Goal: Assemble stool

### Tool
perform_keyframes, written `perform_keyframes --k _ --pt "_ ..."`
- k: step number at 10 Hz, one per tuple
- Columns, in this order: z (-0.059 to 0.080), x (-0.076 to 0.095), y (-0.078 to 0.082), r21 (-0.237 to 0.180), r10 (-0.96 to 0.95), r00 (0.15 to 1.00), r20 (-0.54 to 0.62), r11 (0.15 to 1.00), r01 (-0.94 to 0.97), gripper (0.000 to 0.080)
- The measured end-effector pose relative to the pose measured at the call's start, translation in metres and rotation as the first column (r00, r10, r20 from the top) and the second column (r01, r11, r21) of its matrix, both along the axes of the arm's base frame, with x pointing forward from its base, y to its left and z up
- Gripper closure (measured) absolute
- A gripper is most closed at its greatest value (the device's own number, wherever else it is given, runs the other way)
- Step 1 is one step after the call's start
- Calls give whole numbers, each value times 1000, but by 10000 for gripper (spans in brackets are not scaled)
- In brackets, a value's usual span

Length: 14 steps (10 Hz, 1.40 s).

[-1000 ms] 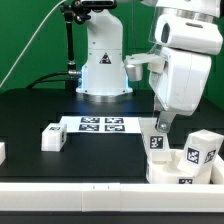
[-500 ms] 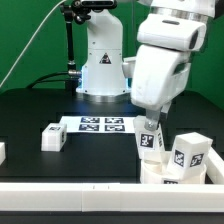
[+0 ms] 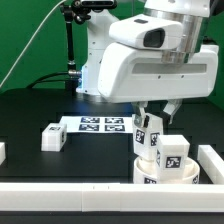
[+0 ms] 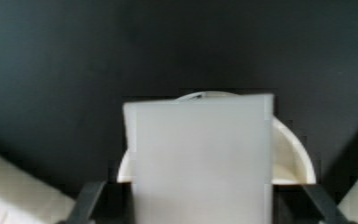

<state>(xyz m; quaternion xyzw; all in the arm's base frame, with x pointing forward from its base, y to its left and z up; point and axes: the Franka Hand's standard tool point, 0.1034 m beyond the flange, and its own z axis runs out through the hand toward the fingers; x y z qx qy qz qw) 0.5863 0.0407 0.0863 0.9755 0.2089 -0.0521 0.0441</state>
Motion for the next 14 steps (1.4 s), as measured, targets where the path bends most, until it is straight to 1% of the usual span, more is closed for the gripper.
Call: perform_keyframes --k 2,5,6,7,8,10,11,13,14 --pt "0 0 1 -12 -186 982 22 982 187 463" --pt "0 0 2 -11 -333 942 37 943 333 463" --pt "-1 -1 -2 35 -475 879 38 880 474 463" --pt "-2 -1 -7 60 -587 809 33 809 584 463" --pt "-2 -1 -8 73 -654 756 27 756 651 463" --pt "-2 -1 -7 80 -773 634 22 633 770 463" --pt "-2 -1 -6 76 -825 565 26 565 822 463" --pt "-2 -1 -3 71 -879 477 29 477 876 463" --pt "-2 -1 -3 68 -909 415 31 416 907 463"
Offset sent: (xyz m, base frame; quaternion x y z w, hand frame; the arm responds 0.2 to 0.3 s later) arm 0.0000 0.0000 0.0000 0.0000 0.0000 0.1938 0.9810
